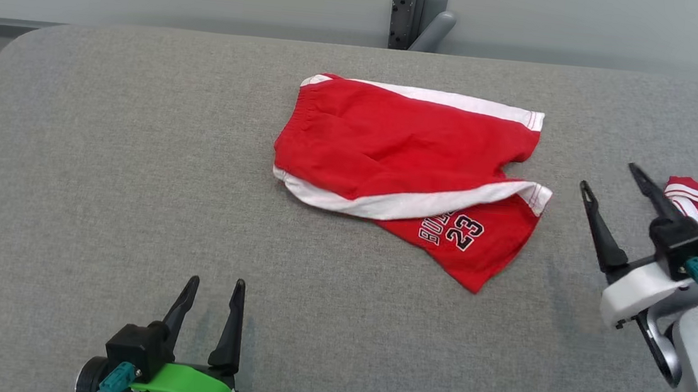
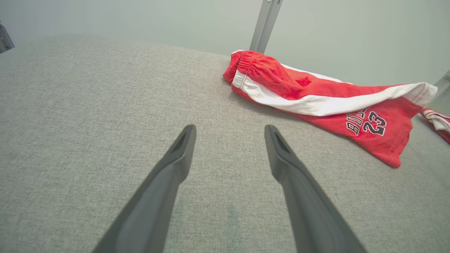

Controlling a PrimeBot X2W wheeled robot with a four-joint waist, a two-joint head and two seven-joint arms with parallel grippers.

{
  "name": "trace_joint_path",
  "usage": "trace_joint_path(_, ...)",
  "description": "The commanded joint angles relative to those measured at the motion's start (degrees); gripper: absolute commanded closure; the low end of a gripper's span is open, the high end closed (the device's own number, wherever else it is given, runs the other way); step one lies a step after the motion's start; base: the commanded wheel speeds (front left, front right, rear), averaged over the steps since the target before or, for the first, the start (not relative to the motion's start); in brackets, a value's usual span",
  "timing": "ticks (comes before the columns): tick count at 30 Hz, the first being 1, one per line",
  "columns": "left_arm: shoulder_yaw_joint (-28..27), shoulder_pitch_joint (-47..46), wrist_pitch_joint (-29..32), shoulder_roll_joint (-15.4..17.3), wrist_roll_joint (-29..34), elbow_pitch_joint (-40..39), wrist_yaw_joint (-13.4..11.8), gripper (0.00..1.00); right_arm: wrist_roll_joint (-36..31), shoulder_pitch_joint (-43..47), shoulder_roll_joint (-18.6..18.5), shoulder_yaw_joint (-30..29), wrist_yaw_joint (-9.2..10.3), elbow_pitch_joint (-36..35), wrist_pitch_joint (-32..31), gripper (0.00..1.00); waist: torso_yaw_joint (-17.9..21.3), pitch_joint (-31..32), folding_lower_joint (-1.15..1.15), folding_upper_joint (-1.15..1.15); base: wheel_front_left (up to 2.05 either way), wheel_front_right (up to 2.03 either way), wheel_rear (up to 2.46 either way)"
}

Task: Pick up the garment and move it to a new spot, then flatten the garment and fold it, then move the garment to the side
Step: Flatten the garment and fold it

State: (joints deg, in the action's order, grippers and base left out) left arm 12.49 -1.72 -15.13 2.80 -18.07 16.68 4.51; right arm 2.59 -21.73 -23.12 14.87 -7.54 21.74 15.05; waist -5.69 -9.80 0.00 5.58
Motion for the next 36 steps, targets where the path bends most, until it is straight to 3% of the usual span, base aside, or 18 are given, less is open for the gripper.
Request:
trace_joint_path(1,-0.6,0.6,0.0,0.2,0.5,0.2,0.2,0.00,-1.3,2.8,1.7,-4.9,0.12,-1.4,0.1,0.00,0.7,0.1,0.00,0.00,0.00,0.00,0.00)
trace_joint_path(5,-1.3,0.8,0.0,0.2,1.0,0.5,0.1,0.00,-2.8,6.0,5.4,-11.5,0.12,-5.2,0.1,0.00,1.4,-0.2,0.00,0.00,0.00,0.00,0.00)
trace_joint_path(9,-1.8,-0.4,0.0,0.2,1.2,0.6,0.2,0.00,-2.7,8.0,9.1,-13.5,0.12,-8.3,0.1,0.00,2.2,-1.1,0.00,0.00,0.00,0.00,0.00)
trace_joint_path(22,-1.8,-12.0,0.0,0.2,3.2,3.2,1.3,0.00,-0.5,8.3,14.0,-6.4,0.12,-9.1,0.1,0.00,5.0,-7.9,0.00,0.00,0.00,0.00,0.00)
trace_joint_path(30,-4.9,-21.7,0.0,0.2,6.5,9.8,2.6,0.00,1.2,6.1,14.3,-3.6,0.12,-7.7,0.1,0.00,7.6,-12.2,0.00,0.00,0.00,0.00,0.00)
trace_joint_path(36,-4.4,-25.4,0.0,0.7,5.5,12.9,3.1,0.00,1.6,5.3,14.4,-2.8,0.12,-7.6,0.1,0.00,8.5,-13.7,0.00,0.00,0.00,0.00,0.00)
